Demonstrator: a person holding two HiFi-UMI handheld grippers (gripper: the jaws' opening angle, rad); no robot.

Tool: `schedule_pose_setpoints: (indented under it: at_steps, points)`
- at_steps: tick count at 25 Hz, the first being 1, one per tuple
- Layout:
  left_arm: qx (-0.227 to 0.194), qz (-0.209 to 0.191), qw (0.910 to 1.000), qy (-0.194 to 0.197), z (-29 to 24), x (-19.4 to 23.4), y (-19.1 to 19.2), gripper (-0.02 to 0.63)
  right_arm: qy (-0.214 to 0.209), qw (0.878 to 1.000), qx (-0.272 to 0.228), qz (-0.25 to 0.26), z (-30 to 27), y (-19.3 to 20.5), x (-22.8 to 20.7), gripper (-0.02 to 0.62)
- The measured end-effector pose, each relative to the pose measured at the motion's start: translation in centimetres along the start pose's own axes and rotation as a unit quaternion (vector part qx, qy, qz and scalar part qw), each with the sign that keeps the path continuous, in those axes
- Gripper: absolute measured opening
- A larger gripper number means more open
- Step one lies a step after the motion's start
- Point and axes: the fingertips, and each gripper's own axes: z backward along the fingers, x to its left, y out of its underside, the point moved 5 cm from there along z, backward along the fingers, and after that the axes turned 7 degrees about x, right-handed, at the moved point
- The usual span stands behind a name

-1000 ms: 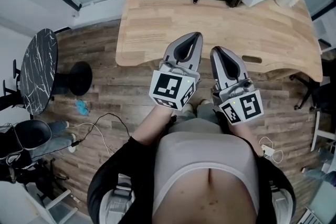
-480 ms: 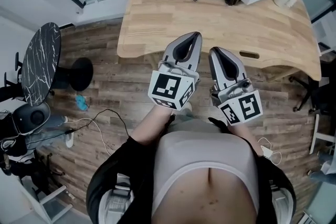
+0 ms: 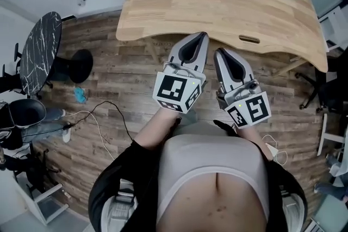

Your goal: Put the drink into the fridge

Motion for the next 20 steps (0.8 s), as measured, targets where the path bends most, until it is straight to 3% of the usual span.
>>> schedule_pose_setpoints:
  at_steps: [11,20]
  points:
    - [0.003,-0.004,0.9999,-0.016,6.6,-7.5,1.2,0.006,-0.007,1.0,-0.012,-0.016,8.6,-0.4,3.5,0.038]
    - [-0.008,0.001,0.9999,-0.011,10.4,-8.9,0.9,0.006,-0.003,1.0,-0.015,-0.008,11.3,-0.6,6.5,0.04]
